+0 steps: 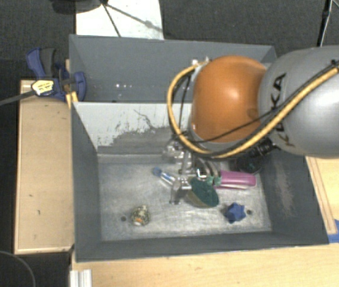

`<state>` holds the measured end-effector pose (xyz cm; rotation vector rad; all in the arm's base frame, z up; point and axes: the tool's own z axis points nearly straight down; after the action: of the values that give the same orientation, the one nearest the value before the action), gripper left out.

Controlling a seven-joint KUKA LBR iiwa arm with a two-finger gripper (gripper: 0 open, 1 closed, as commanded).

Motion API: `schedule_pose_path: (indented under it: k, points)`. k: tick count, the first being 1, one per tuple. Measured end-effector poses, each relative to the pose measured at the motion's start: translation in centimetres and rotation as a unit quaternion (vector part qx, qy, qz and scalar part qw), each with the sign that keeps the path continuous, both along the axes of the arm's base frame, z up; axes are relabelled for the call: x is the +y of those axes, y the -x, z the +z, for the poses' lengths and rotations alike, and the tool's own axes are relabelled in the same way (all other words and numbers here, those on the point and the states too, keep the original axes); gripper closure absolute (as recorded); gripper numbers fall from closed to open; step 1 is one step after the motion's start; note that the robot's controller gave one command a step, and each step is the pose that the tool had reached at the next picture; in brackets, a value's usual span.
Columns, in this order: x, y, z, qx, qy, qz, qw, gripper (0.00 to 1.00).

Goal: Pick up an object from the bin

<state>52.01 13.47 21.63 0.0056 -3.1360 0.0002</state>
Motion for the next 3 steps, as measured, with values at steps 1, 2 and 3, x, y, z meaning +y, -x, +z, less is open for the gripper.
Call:
schedule_pose_path:
  k: [1,2,3]
  points:
    - [7.40,3.43,-14.48,-0.0104,-0.002,0.176,0.9843,0.00]
    - [7.41,3.26,-14.39,-0.0064,-0.002,0.173,0.9850,0.00]
    - [7.42,3.15,-14.35,-0.0065,-0.002,0.167,0.9860,0.00]
